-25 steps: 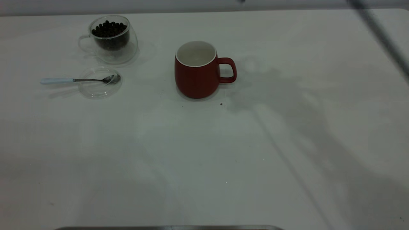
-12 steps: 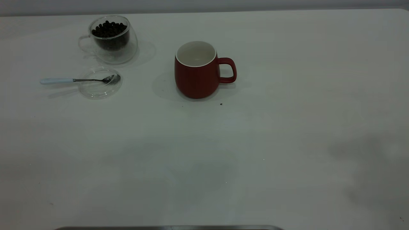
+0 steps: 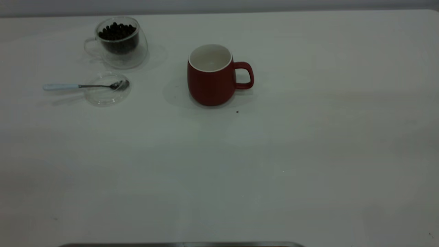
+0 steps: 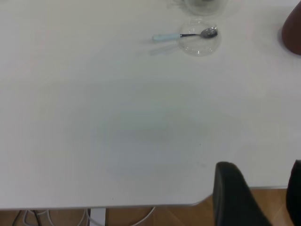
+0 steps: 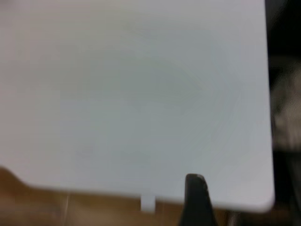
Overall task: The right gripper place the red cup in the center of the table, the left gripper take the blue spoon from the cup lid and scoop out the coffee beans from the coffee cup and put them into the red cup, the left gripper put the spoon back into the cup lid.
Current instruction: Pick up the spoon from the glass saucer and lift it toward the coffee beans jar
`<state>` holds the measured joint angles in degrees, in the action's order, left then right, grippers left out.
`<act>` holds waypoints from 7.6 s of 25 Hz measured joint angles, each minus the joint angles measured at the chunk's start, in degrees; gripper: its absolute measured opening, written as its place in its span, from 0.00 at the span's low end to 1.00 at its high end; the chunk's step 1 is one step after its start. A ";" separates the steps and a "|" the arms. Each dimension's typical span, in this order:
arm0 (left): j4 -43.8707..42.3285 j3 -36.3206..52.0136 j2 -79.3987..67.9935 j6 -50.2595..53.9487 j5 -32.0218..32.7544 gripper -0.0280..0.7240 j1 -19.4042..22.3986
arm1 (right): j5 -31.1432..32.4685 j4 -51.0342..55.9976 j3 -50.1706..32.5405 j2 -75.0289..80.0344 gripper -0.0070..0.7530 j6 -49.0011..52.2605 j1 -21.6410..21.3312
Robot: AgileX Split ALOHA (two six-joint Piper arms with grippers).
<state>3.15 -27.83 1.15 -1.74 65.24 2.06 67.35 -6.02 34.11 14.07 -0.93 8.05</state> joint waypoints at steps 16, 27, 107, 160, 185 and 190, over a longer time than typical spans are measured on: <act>0.00 0.00 0.00 0.06 0.00 0.49 0.00 | -2.38 6.02 -7.24 -15.00 0.77 -2.94 -4.88; 0.00 0.00 0.00 0.06 0.00 0.49 0.00 | -2.38 6.02 -7.24 -15.00 0.77 -2.56 -5.08; 44.69 -42.10 -130.73 -46.29 -12.84 0.51 38.28 | -2.38 6.77 -7.24 -15.00 0.77 -2.16 -5.08; 61.90 -56.09 -148.56 -64.51 -17.86 0.71 20.21 | -2.38 6.77 -7.24 -15.00 0.77 -2.16 -5.08; 61.77 -56.09 -148.40 -59.04 -8.96 0.20 20.12 | -2.38 6.77 -7.24 -15.00 0.77 -2.16 -5.08; 56.95 -56.09 -143.87 -58.20 -7.60 0.20 20.12 | -2.38 6.77 -7.24 -15.00 0.77 -2.16 -5.08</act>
<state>60.10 -83.91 -142.73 -59.94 57.64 22.18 64.97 0.75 26.88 -0.93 -3.09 2.97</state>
